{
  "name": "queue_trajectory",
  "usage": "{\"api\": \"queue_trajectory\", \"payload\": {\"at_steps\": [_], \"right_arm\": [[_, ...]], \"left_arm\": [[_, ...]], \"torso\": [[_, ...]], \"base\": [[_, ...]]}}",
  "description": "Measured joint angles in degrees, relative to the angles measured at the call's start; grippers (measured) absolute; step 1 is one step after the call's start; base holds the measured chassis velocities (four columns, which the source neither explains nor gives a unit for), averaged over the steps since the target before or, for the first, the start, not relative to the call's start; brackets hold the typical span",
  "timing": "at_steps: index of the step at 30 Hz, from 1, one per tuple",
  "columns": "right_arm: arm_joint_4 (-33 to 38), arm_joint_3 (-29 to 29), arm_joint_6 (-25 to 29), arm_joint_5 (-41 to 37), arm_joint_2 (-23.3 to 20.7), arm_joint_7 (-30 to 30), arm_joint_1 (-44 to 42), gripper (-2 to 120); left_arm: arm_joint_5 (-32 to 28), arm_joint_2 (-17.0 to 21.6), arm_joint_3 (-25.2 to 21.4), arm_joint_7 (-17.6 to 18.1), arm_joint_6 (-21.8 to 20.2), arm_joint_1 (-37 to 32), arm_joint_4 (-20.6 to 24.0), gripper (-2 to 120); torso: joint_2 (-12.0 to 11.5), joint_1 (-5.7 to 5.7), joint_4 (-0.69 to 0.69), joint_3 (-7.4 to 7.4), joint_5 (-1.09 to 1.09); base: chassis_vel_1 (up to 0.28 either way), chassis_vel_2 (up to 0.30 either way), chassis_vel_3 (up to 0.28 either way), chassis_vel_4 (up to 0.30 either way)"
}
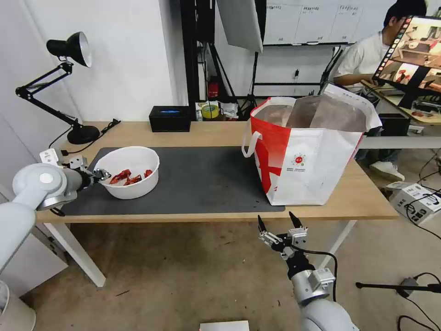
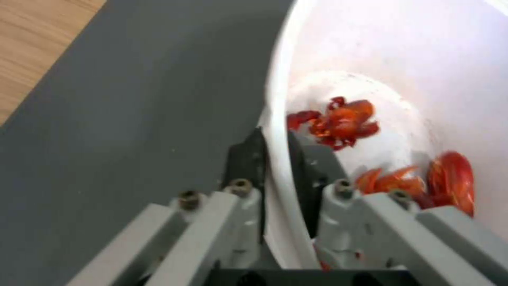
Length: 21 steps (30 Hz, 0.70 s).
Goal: Pick up the trash from the table and place it into the takeout bag.
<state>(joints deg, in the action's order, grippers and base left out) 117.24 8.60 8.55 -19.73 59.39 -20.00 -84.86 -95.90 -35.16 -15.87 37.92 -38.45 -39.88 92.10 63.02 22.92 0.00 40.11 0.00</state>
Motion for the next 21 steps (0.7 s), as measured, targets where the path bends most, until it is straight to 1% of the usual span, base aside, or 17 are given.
{"api": "queue_trajectory", "payload": {"at_steps": [2,4,10,16,21], "right_arm": [[0.00,0.00,0.00,0.00,0.00,0.00,0.00,100],[0.00,0.00,0.00,0.00,0.00,0.00,0.00,100],[0.00,0.00,0.00,0.00,0.00,0.00,0.00,100],[0.00,0.00,0.00,0.00,0.00,0.00,0.00,100],[0.00,0.00,0.00,0.00,0.00,0.00,0.00,100]], "left_arm": [[-0.31,0.09,0.00,-0.21,0.26,0.00,0.20,1],[-0.47,0.09,0.00,-0.23,0.33,0.01,0.30,0],[-0.86,-0.06,-0.17,-0.35,1.00,0.03,1.16,0],[-2.39,-0.01,-0.06,-0.65,2.02,1.46,3.76,0],[-5.05,-0.22,2.76,0.06,2.93,5.52,6.65,0]], "torso": [[0.00,0.00,0.00,0.00,0.00],[0.00,0.00,0.00,0.00,0.00],[0.00,0.00,0.00,0.00,0.00],[0.00,0.00,0.00,0.00,0.00],[0.00,0.00,0.00,0.00,0.00]], "base": [[0.000,0.000,0.000,0.000],[0.000,0.000,0.000,0.000],[0.000,0.000,0.000,0.000],[0.000,0.000,0.000,0.000],[0.000,0.000,0.000,0.000]]}}
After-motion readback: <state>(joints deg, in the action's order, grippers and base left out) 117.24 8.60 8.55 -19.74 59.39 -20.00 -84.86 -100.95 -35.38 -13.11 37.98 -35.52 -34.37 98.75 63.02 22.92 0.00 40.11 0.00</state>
